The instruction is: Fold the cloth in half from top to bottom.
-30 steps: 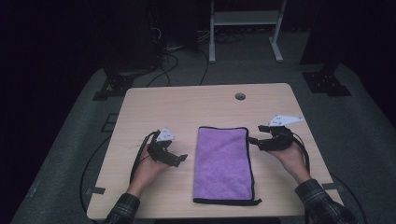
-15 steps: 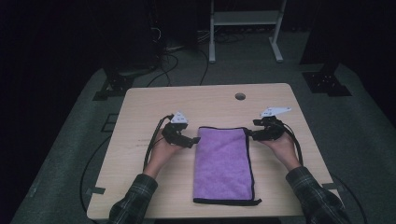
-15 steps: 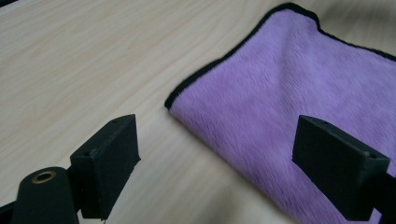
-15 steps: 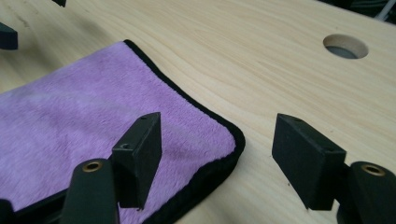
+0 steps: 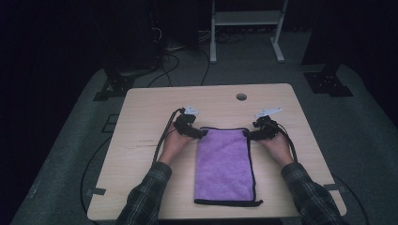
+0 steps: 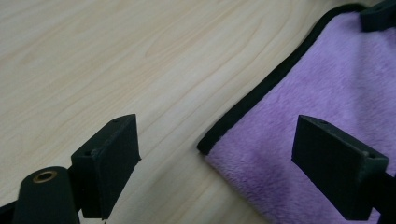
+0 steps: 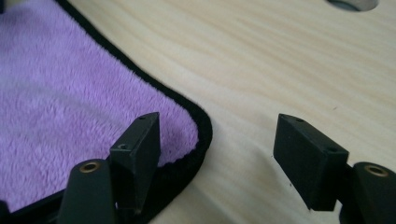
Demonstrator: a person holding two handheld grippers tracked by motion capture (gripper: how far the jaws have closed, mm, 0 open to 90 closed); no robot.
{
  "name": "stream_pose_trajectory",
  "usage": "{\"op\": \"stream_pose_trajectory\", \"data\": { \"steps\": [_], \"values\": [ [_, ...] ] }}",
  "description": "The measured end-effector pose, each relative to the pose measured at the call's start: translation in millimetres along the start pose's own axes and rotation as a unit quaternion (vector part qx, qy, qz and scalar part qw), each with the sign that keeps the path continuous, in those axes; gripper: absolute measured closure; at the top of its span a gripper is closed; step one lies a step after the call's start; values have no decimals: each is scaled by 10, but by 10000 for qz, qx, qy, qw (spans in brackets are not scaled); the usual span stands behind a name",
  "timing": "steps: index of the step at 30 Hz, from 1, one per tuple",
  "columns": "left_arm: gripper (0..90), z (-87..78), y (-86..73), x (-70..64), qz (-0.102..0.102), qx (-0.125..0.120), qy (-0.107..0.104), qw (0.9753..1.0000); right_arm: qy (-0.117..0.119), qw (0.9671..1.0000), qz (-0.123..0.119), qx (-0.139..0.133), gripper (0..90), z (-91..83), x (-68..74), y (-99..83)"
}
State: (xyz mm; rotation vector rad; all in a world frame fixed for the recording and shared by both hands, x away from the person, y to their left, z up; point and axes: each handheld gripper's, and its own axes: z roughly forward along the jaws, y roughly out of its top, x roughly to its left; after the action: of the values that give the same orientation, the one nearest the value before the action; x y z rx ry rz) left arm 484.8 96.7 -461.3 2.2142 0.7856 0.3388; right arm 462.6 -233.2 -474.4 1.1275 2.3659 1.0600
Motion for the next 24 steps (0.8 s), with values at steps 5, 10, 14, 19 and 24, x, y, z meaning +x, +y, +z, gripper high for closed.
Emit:
{"op": "stream_pose_trajectory", "data": {
  "steps": [5,10,14,19,24],
  "values": [
    [225,12,-21,14,64,84,-96,9999,81,9999,-122,66,343,15,18,-39],
    [335,68,-48,0,116,269,-273,9992,215,9996,-127,128,455,5,41,-30],
    [496,70,-44,-21,133,249,-480,9984,354,9991,-163,161,589,-5,70,-22],
    [720,65,-20,-40,119,369,-756,9964,486,9987,-101,137,721,-7,84,-28],
    [798,67,-15,-50,7,356,-778,9963,664,9977,88,93,824,5,74,-36]
  ]
}}
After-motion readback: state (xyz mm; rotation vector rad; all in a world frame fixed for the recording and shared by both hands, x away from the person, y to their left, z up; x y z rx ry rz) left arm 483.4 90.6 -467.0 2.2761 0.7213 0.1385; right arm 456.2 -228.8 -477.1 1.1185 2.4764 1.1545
